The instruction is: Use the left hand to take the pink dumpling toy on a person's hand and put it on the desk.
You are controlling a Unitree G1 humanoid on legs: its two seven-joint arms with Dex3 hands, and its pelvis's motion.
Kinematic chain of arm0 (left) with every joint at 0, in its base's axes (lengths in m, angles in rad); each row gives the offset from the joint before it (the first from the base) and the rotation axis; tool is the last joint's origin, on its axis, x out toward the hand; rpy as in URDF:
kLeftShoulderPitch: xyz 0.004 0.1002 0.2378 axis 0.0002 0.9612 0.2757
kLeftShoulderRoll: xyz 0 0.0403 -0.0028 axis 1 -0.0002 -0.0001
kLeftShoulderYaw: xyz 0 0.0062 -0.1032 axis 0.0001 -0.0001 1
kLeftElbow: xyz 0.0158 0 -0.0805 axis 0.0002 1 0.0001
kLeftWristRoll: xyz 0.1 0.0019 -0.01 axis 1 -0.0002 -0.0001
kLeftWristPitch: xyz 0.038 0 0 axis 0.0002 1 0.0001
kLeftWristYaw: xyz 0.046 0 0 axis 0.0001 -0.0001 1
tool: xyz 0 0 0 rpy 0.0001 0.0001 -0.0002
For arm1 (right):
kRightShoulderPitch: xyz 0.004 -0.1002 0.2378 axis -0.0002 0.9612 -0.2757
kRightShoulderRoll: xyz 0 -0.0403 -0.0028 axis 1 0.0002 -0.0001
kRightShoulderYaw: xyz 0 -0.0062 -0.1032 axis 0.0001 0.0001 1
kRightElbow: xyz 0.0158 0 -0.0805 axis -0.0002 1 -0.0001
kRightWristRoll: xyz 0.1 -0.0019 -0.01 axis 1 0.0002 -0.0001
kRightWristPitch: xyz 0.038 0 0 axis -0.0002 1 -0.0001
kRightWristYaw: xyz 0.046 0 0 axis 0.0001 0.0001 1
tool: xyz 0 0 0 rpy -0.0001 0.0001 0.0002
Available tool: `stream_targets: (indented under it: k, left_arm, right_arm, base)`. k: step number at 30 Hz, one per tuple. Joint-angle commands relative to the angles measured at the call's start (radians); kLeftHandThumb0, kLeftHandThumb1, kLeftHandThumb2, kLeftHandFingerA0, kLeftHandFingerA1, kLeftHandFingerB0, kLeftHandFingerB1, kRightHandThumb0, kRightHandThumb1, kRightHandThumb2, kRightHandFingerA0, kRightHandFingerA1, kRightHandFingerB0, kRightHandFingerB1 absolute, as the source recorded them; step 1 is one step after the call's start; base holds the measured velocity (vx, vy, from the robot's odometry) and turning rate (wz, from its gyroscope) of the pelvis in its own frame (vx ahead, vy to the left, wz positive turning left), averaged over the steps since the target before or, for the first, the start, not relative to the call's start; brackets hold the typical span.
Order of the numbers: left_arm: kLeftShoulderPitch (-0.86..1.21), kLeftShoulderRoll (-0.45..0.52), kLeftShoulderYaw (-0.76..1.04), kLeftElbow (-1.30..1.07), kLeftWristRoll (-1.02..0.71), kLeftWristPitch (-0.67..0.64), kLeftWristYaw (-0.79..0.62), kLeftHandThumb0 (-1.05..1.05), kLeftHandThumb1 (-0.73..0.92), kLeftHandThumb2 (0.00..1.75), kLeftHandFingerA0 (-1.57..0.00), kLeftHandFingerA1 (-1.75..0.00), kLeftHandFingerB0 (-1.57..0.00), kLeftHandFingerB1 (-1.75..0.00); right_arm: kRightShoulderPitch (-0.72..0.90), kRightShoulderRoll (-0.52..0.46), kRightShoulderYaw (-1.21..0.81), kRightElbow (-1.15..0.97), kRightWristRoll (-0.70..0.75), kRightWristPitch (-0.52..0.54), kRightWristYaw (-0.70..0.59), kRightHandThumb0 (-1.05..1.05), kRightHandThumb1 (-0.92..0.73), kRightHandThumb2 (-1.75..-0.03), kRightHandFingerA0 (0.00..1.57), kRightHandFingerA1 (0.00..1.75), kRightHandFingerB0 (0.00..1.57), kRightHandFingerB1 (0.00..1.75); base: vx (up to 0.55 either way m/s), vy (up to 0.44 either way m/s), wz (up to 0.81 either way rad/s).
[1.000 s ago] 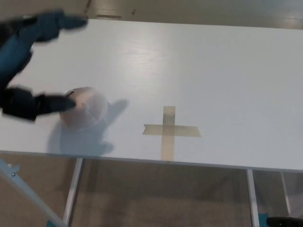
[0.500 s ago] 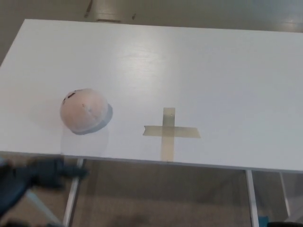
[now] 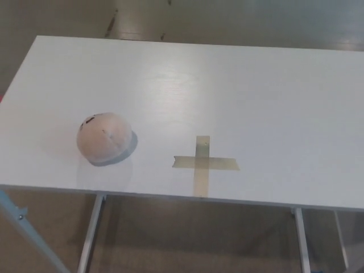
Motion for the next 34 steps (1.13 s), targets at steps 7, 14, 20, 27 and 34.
stream_targets:
  k: [7,14,20,27,34]
  left_arm:
    - [-0.561,-0.035,-0.037,1.135,0.085,0.159,0.428,-0.63,0.79,0.64,-0.45,-0.36,-0.35,-0.32]
    - [-0.638,0.033,-0.099,1.223,0.115,0.187,0.32,-0.75,0.77,1.01,-0.2,-0.44,-0.09,-0.39]
    - [-0.674,0.03,-0.107,1.274,0.099,0.13,0.319,-0.72,0.74,0.99,-0.27,-0.46,-0.18,-0.41]
    - [-0.732,0.039,-0.131,1.351,0.086,0.105,0.299,-0.65,0.88,0.66,-0.32,-0.33,-0.22,-0.29]
    - [-0.778,0.049,-0.162,1.413,0.072,0.084,0.297,-0.64,0.88,0.66,-0.3,-0.32,-0.21,-0.29]
  right_arm:
    - [0.016,0.019,0.011,0.004,-0.011,-0.023,-0.022,-0.23,-0.69,-0.61,0.62,0.44,0.55,0.42]
    - [-0.019,0.016,-0.01,-0.005,0.012,-0.023,-0.024,-0.23,-0.69,-0.61,0.62,0.44,0.56,0.43]
    - [-0.027,0.008,-0.018,-0.005,0.018,-0.024,-0.02,-0.21,-0.68,-0.61,0.62,0.44,0.58,0.44]
    - [-0.041,0.005,-0.025,-0.006,0.022,-0.024,-0.012,-0.21,-0.68,-0.61,0.62,0.44,0.55,0.43]
    - [-0.059,0.003,-0.026,-0.004,0.016,-0.014,-0.01,-0.22,-0.68,-0.61,0.62,0.44,0.57,0.43]
  base:
    - [0.0,0.0,0.0]
    - [0.0,0.0,0.0]
    - [0.0,0.0,0.0]
    - [0.0,0.0,0.0]
    - [0.0,0.0,0.0]
